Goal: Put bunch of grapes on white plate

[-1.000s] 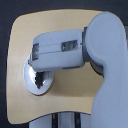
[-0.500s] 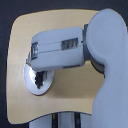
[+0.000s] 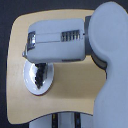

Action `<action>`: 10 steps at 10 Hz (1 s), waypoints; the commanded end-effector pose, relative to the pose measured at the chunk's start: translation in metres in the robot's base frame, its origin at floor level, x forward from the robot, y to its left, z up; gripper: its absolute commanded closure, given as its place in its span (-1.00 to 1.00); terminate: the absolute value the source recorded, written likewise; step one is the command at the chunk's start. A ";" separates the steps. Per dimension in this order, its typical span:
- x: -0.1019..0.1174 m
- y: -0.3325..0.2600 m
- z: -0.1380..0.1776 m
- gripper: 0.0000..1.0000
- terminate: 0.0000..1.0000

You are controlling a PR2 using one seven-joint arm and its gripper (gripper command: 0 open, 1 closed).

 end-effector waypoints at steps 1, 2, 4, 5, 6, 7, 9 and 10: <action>0.019 0.002 0.053 -1.00 -1.00; 0.020 0.001 0.055 -1.00 -1.00; 0.027 -0.011 0.062 -1.00 -1.00; 0.031 -0.029 0.066 -1.00 -1.00; 0.037 -0.053 0.072 -1.00 -1.00; 0.045 -0.083 0.084 -1.00 -1.00; 0.052 -0.125 0.101 -1.00 -1.00; 0.054 -0.150 0.110 -1.00 -1.00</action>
